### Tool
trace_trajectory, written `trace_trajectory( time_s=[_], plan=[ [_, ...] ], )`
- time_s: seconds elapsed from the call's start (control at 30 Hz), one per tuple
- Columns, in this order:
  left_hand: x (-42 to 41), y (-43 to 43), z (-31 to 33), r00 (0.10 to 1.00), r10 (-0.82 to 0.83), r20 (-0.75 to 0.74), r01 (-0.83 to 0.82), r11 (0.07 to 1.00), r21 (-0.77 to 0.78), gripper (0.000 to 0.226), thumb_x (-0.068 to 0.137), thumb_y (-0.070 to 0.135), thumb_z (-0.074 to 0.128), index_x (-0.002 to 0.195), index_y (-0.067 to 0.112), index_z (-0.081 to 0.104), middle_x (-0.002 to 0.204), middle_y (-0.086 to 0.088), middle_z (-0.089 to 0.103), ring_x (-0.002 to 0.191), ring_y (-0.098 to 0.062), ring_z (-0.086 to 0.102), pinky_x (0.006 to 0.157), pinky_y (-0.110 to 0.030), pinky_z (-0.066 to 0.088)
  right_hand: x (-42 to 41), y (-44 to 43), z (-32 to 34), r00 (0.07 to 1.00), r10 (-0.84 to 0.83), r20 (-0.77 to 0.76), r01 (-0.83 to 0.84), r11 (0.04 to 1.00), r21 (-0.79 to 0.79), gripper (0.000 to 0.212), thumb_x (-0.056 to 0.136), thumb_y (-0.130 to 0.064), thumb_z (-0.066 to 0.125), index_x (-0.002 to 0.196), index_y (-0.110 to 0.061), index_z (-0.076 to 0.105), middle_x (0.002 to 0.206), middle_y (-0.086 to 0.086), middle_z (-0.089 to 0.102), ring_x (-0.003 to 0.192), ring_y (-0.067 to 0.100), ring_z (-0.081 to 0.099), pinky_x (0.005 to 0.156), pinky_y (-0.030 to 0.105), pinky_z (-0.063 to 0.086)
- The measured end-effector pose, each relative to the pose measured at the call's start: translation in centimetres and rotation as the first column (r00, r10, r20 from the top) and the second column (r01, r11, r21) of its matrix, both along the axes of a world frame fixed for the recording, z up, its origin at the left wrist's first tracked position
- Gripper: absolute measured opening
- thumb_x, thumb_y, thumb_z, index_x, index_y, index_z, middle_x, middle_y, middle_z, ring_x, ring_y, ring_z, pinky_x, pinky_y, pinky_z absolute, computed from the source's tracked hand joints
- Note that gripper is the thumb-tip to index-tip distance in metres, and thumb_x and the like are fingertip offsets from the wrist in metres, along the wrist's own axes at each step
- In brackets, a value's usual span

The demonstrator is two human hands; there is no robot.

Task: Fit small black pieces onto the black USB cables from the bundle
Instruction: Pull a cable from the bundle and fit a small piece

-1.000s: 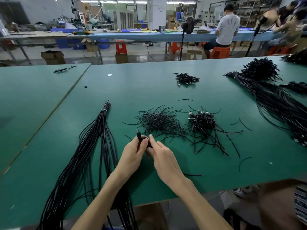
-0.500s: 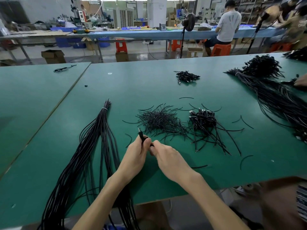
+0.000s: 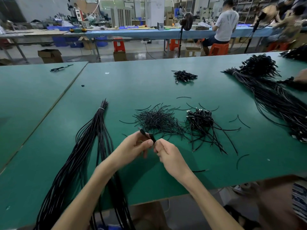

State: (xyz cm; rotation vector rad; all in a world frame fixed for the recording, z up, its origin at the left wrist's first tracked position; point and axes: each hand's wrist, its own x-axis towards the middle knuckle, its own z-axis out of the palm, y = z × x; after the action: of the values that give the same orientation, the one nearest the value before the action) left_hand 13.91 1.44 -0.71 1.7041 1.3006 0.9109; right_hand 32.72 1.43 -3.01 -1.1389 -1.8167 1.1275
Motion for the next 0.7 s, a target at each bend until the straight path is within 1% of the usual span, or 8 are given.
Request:
trace_trajectory(
  time_s=[0.07,0.1,0.2,0.3,0.37,0.47,0.6,0.7],
  plan=[
    [-0.9,1.6,0.6,0.992,0.033,-0.123,-0.034,0.999,-0.001,0.008,0.102,0.005,0.058,0.108,0.007,0.063,0.083,-0.002,0.074,0.061,-0.017,0.066,0.057,-0.026,0.049,0.2,0.1,0.1,0.994,-0.033,-0.103,0.03,0.999,-0.032,0.037,0.112,-0.032,0.039,0.081,-0.016,0.051,0.059,-0.015,0.04,0.057,0.01,0.03,0.056,0.033,0.027],
    [-1.1,2.4,0.8,0.978,0.085,-0.19,-0.08,0.996,0.031,0.013,0.102,0.002,0.056,0.101,0.011,0.065,0.084,-0.001,0.074,0.061,-0.018,0.066,0.06,-0.03,0.052,0.2,0.1,0.2,0.99,-0.046,-0.135,0.041,0.998,-0.041,0.038,0.112,-0.032,0.039,0.081,-0.014,0.05,0.06,-0.014,0.037,0.057,0.01,0.029,0.054,0.033,0.026],
    [-0.1,4.8,0.9,0.922,0.236,-0.308,-0.202,0.97,0.138,0.028,0.103,0.012,0.058,0.078,0.026,0.057,0.081,-0.003,0.068,0.062,-0.021,0.061,0.064,-0.032,0.048,0.1,0.1,0.4,0.982,-0.076,-0.173,0.068,0.996,-0.053,0.038,0.112,-0.033,0.04,0.082,-0.013,0.05,0.062,-0.011,0.034,0.058,0.011,0.027,0.053,0.033,0.024],
    [1.4,7.2,0.4,0.903,0.322,-0.283,-0.291,0.945,0.149,0.017,0.102,0.023,0.063,0.086,0.017,0.06,0.078,0.001,0.06,0.068,-0.021,0.056,0.068,-0.031,0.045,0.2,0.1,0.4,0.977,-0.107,-0.183,0.099,0.994,-0.049,0.038,0.112,-0.032,0.04,0.081,-0.013,0.05,0.061,-0.012,0.033,0.057,0.011,0.026,0.053,0.033,0.024],
    [2.3,8.3,0.2,0.897,0.373,-0.238,-0.351,0.927,0.128,0.02,0.1,0.031,0.066,0.095,0.011,0.064,0.076,0.004,0.059,0.07,-0.022,0.058,0.069,-0.033,0.049,0.3,0.1,0.4,0.974,-0.13,-0.185,0.124,0.991,-0.041,0.038,0.112,-0.031,0.039,0.081,-0.012,0.05,0.057,-0.014,0.033,0.055,0.01,0.026,0.051,0.03,0.024],
    [3.5,9.0,0.0,0.88,0.419,-0.224,-0.403,0.908,0.114,0.024,0.095,0.038,0.072,0.092,0.016,0.064,0.077,0.008,0.06,0.072,-0.019,0.057,0.074,-0.035,0.052,0.4,0.1,0.5,0.964,-0.172,-0.205,0.165,0.985,-0.051,0.038,0.112,-0.03,0.039,0.08,-0.012,0.05,0.057,-0.014,0.034,0.054,0.009,0.028,0.051,0.026,0.026],
    [4.2,8.7,-0.2,0.797,0.468,-0.383,-0.431,0.884,0.182,0.008,0.094,0.026,0.071,0.097,0.019,0.069,0.09,0.001,0.071,0.088,-0.027,0.068,0.082,-0.04,0.056,0.5,0.0,0.6,0.969,-0.168,-0.184,0.163,0.986,-0.039,0.038,0.112,-0.028,0.039,0.08,-0.012,0.051,0.059,-0.013,0.035,0.055,0.009,0.029,0.053,0.03,0.027],
    [3.9,8.1,-0.1,0.783,0.485,-0.388,-0.431,0.874,0.223,0.005,0.095,0.021,0.069,0.099,0.018,0.07,0.095,-0.003,0.074,0.085,-0.028,0.07,0.082,-0.041,0.057,0.5,0.1,0.5,0.966,-0.173,-0.193,0.168,0.985,-0.042,0.038,0.112,-0.029,0.039,0.081,-0.012,0.052,0.058,-0.014,0.036,0.054,0.009,0.03,0.053,0.029,0.028]
  ],
)
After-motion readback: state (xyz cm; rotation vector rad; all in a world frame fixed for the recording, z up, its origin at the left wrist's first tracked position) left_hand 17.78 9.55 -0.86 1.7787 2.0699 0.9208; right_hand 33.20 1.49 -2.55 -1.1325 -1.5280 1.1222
